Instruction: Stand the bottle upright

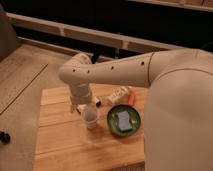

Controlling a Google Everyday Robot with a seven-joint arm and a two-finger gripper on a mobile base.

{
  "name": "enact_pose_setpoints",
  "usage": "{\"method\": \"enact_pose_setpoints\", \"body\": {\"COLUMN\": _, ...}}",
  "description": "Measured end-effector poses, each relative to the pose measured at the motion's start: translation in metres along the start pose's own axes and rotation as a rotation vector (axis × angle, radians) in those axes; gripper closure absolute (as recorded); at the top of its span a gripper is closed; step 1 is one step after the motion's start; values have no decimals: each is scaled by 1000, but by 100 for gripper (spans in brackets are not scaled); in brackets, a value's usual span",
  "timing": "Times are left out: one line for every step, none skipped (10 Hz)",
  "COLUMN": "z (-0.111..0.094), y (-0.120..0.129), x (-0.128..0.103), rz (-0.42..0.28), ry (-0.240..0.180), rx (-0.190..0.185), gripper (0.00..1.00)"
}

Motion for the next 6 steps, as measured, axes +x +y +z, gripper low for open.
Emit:
{"method": "enact_pose_setpoints", "body": {"z": 0, "y": 0, "x": 0, "rz": 0, "ry": 0, "rx": 0, "gripper": 35}}
{"method": "enact_pose_setpoints", "body": {"z": 0, "y": 0, "x": 0, "rz": 0, "ry": 0, "rx": 0, "gripper": 35}}
{"method": "enact_pose_setpoints", "body": {"z": 0, "y": 0, "x": 0, "rz": 0, "ry": 0, "rx": 0, "gripper": 35}}
{"method": "enact_pose_setpoints", "body": {"z": 0, "y": 0, "x": 0, "rz": 0, "ry": 0, "rx": 0, "gripper": 35}}
{"method": "enact_pose_setpoints", "body": {"z": 0, "y": 0, "x": 0, "rz": 0, "ry": 0, "rx": 0, "gripper": 35}}
{"method": "enact_pose_setpoints", "body": {"z": 0, "y": 0, "x": 0, "rz": 0, "ry": 0, "rx": 0, "gripper": 35}}
